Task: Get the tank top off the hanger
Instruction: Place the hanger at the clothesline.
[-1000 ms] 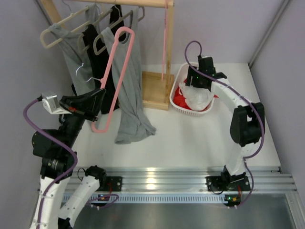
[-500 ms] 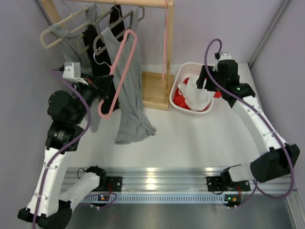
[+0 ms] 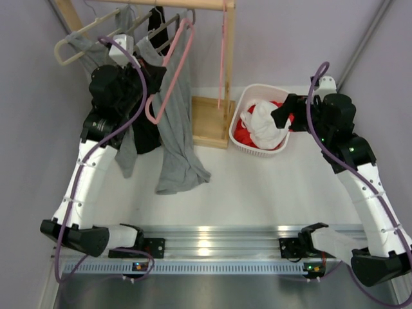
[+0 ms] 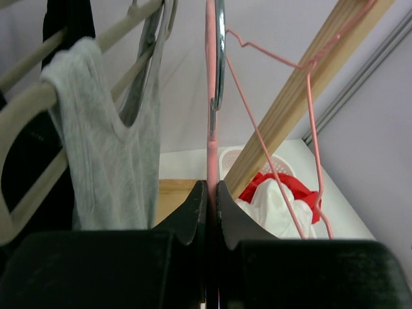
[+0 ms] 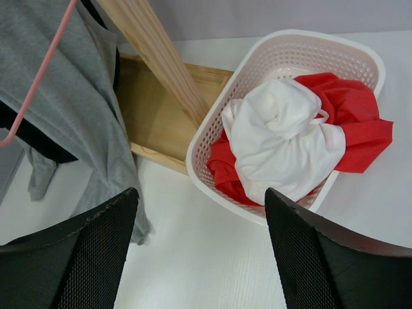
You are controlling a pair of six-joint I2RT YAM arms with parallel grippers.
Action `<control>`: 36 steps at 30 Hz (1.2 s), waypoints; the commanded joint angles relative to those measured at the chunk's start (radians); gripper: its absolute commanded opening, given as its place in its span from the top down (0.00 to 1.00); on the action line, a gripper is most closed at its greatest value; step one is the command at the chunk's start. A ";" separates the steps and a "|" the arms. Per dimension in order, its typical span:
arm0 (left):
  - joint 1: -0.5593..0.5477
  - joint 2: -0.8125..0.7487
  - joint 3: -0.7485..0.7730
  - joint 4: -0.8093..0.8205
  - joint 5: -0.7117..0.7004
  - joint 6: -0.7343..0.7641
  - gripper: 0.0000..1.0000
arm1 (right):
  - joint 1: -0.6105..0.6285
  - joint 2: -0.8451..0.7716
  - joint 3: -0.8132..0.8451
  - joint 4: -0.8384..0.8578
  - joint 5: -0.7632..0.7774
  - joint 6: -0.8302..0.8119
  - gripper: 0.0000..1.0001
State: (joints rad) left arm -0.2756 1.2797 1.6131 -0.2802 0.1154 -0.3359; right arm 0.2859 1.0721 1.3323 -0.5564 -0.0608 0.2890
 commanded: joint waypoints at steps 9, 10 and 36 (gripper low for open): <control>-0.121 0.260 0.329 0.047 -0.104 0.098 1.00 | 0.006 -0.069 0.014 -0.019 -0.060 -0.007 0.18; -0.135 0.277 0.349 0.047 -0.105 0.110 1.00 | 0.006 -0.072 0.018 -0.019 -0.062 -0.007 0.18; -0.272 0.589 0.728 0.047 -0.255 0.241 1.00 | 0.007 -0.175 0.011 -0.020 -0.082 -0.008 0.06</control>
State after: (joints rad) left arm -0.5282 1.8469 2.2940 -0.2867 -0.1085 -0.1368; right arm 0.2859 0.9119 1.3285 -0.5652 -0.1291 0.2813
